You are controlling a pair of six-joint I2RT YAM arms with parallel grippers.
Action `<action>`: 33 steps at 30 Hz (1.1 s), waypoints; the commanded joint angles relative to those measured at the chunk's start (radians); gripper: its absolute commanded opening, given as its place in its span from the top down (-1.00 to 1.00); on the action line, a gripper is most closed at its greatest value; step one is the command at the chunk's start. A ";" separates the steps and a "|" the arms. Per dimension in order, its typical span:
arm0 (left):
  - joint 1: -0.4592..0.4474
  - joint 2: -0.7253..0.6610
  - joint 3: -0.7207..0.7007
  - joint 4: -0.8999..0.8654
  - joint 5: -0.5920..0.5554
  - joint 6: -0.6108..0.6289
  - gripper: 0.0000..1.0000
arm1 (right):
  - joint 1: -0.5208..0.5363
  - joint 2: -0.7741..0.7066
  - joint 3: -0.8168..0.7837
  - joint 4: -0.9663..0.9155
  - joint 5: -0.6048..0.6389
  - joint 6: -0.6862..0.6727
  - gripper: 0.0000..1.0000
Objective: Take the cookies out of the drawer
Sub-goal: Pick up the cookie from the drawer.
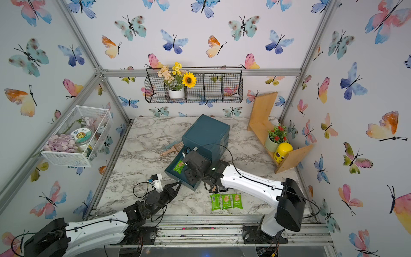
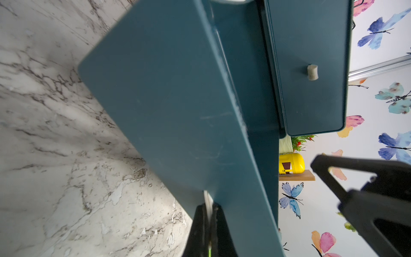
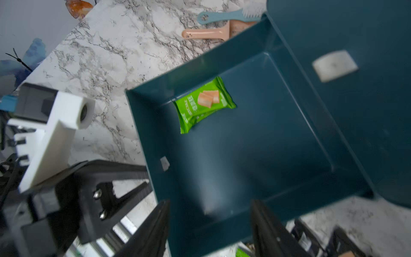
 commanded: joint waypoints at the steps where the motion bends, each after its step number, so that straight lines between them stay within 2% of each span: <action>1: 0.008 -0.013 0.020 -0.001 -0.017 0.011 1.00 | 0.000 0.106 0.094 0.002 0.086 -0.022 -0.25; 8: 0.010 -0.013 0.016 0.004 -0.014 0.008 1.00 | -0.002 0.288 0.207 0.060 0.132 0.005 -0.25; 12: 0.010 -0.022 0.013 0.003 -0.013 0.008 1.00 | -0.010 0.396 0.336 -0.038 0.171 0.047 -0.31; 18: 0.010 -0.025 0.007 0.005 -0.016 0.004 1.00 | -0.011 0.422 0.343 0.016 0.195 0.097 -0.40; 27: 0.010 -0.010 0.014 0.015 -0.016 0.005 1.00 | -0.011 0.473 0.361 0.006 0.216 0.115 -0.46; 33: 0.010 -0.011 0.012 0.016 -0.017 0.005 1.00 | -0.011 0.450 0.332 -0.048 0.246 0.107 -0.47</action>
